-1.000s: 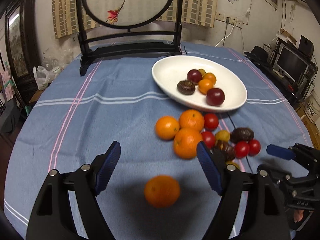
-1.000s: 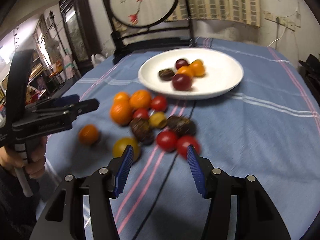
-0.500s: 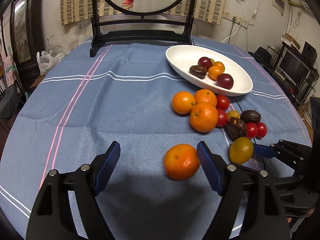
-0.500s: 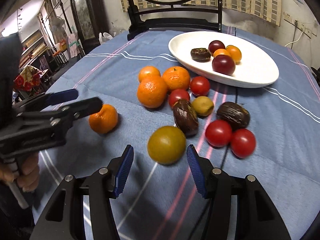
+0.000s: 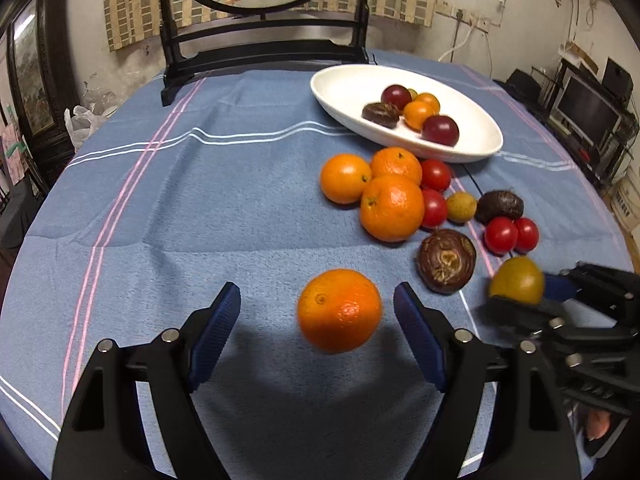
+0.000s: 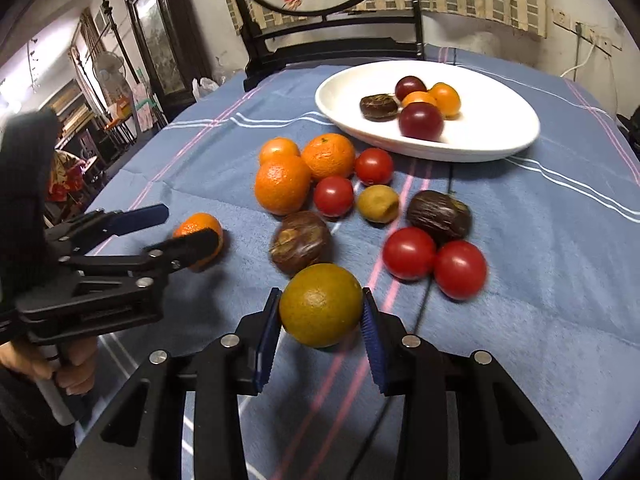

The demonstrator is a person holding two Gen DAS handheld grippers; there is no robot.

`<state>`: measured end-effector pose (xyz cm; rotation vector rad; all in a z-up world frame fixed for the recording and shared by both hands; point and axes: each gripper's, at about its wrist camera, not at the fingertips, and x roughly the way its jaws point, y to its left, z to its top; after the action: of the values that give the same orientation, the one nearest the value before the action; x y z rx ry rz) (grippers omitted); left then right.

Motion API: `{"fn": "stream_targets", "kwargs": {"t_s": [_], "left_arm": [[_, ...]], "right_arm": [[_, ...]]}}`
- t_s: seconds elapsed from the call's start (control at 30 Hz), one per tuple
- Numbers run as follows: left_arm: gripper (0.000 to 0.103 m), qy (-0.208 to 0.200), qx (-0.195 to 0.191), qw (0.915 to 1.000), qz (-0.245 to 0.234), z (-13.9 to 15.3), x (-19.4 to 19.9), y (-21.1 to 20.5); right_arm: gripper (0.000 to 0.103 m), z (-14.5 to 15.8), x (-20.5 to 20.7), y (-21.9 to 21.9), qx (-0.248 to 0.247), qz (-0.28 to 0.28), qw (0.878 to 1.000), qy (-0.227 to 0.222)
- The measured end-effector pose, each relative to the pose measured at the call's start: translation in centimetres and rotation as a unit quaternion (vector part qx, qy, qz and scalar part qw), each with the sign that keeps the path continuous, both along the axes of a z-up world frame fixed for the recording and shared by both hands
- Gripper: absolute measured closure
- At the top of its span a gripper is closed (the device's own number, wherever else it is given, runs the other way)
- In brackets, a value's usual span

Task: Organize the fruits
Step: 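Grasp an orange with the left tool while the right tool grasps a yellow-green citrus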

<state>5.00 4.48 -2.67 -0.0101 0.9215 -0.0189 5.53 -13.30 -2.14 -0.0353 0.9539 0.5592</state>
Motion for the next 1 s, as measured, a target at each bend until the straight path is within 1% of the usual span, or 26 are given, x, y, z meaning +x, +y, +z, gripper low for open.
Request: {"fn": "stream_targets", "kwargs": {"t_s": [0.03, 0.07, 0.1, 0.13, 0.27, 0.33, 0.5, 0.6, 0.7, 0.77, 0.87, 0.93, 1.0], "left_arm": [[0.030, 0.004, 0.004, 1.0000, -0.002, -0.3, 0.1, -0.2], [0.038, 0.007, 0.005, 1.0000, -0.004, -0.4, 0.2, -0.4], [0.054, 0.014, 0.004, 0.9999, -0.006, -0.8, 0.4, -0.5], [0.061, 0.023, -0.001, 0.9997, -0.012, -1.1, 0.5, -0.7], [0.061, 0.016, 0.008, 0.9997, -0.019, -0.7, 0.7, -1.5], [0.061, 0.005, 0.013, 0.9997, -0.021, 0.4, 1.4, -2.0], [0.061, -0.029, -0.006, 0.9989, -0.036, 4.1, 3.9, -3.4], [0.061, -0.050, -0.009, 0.9978, -0.044, 5.9, 5.9, -4.6], [0.061, -0.059, -0.020, 0.9971, -0.043, 7.0, 8.3, -5.6], [0.061, -0.058, -0.023, 0.9972, -0.041, 7.0, 9.9, -6.0], [0.061, -0.043, -0.015, 0.9985, -0.030, 6.0, 12.9, -6.6], [0.061, -0.022, -0.017, 0.9994, -0.022, 4.7, 14.8, -6.7], [0.061, -0.009, -0.022, 0.9996, -0.016, 3.4, 15.8, -6.6]], "right_arm": [[0.064, 0.1, -0.1, -0.5, 0.004, -0.003, 1.000, -0.001], [0.064, 0.2, -0.1, -0.9, 0.007, -0.004, 1.000, -0.001], [0.064, 0.4, -0.1, -1.5, 0.013, -0.009, 1.000, -0.003], [0.064, 0.6, -0.2, -1.8, 0.015, -0.011, 1.000, -0.004], [0.064, 1.4, -0.2, -3.2, 0.023, -0.019, 0.999, -0.018], [0.064, 2.2, 0.0, -4.0, 0.025, -0.030, 0.999, -0.034], [0.064, 4.9, 1.5, -5.2, 0.031, -0.049, 0.995, -0.078], [0.064, 6.4, 2.9, -4.8, 0.023, -0.048, 0.993, -0.106], [0.064, 7.1, 4.8, -4.3, 0.020, -0.050, 0.991, -0.126], [0.064, 7.2, 6.4, -4.0, 0.016, -0.054, 0.990, -0.132], [0.064, 6.3, 9.1, -3.5, 0.015, -0.063, 0.990, -0.121], [0.064, 5.3, 10.5, -3.4, 0.010, -0.072, 0.991, -0.113], [0.064, 4.1, 11.6, -3.2, 0.005, -0.081, 0.991, -0.104]]}}
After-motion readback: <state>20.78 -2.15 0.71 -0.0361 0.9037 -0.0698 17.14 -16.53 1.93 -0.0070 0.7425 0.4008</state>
